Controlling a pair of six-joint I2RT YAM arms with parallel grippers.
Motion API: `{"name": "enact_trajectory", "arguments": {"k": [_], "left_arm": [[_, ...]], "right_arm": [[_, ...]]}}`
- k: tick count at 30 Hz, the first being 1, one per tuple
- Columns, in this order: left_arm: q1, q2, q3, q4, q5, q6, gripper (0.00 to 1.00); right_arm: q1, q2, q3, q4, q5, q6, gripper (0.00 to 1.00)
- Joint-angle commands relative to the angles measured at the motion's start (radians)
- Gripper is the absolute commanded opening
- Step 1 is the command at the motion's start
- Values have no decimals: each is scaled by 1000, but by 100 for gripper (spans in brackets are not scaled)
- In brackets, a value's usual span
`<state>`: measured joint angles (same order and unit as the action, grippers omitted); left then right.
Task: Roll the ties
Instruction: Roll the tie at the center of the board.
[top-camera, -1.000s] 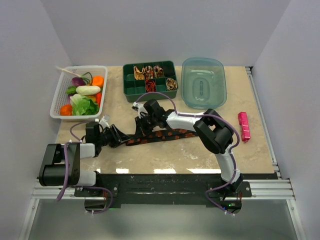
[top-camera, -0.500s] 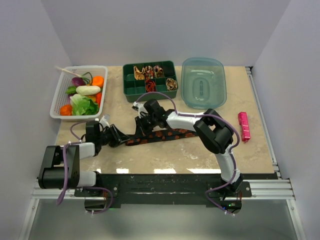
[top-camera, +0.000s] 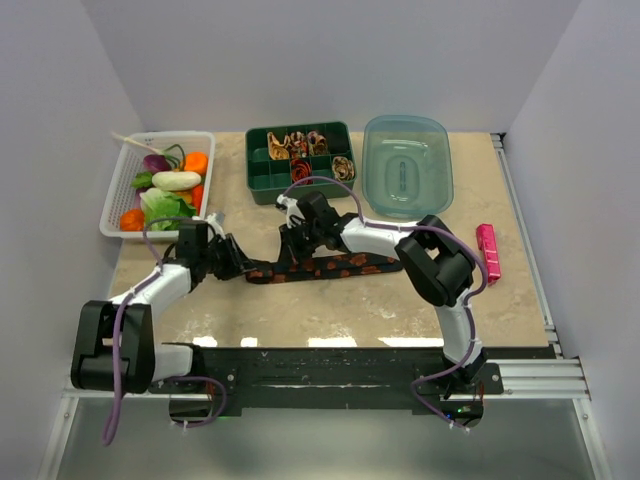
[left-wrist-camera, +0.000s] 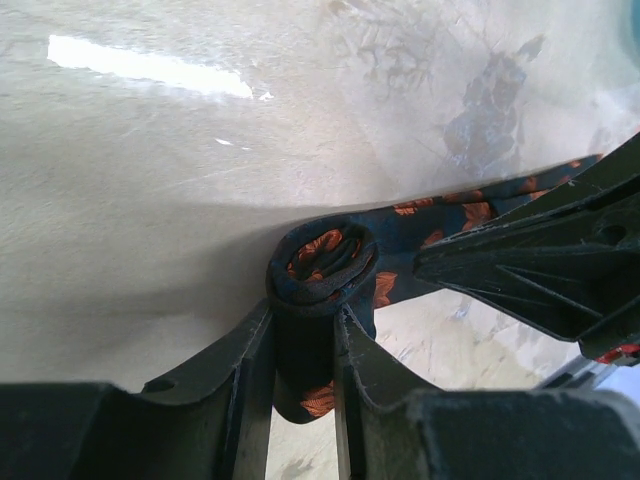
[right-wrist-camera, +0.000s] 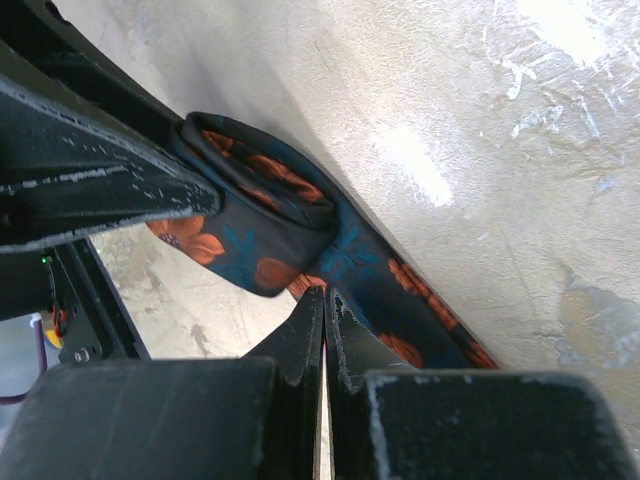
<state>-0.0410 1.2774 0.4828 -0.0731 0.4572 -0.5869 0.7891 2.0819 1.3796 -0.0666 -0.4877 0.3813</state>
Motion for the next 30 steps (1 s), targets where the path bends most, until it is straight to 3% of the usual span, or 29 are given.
{"name": "enact_trajectory", "arguments": {"k": [1, 7, 30], "left_arm": [[-104, 29, 129, -155, -159, 67, 0], [-180, 74, 255, -296, -305, 88, 0], [-460, 186, 500, -479, -627, 68, 0]], "right_arm": [[6, -49, 10, -4, 15, 8, 0], [6, -26, 41, -19, 15, 2, 0], [45, 66, 93, 48, -12, 64, 0]]}}
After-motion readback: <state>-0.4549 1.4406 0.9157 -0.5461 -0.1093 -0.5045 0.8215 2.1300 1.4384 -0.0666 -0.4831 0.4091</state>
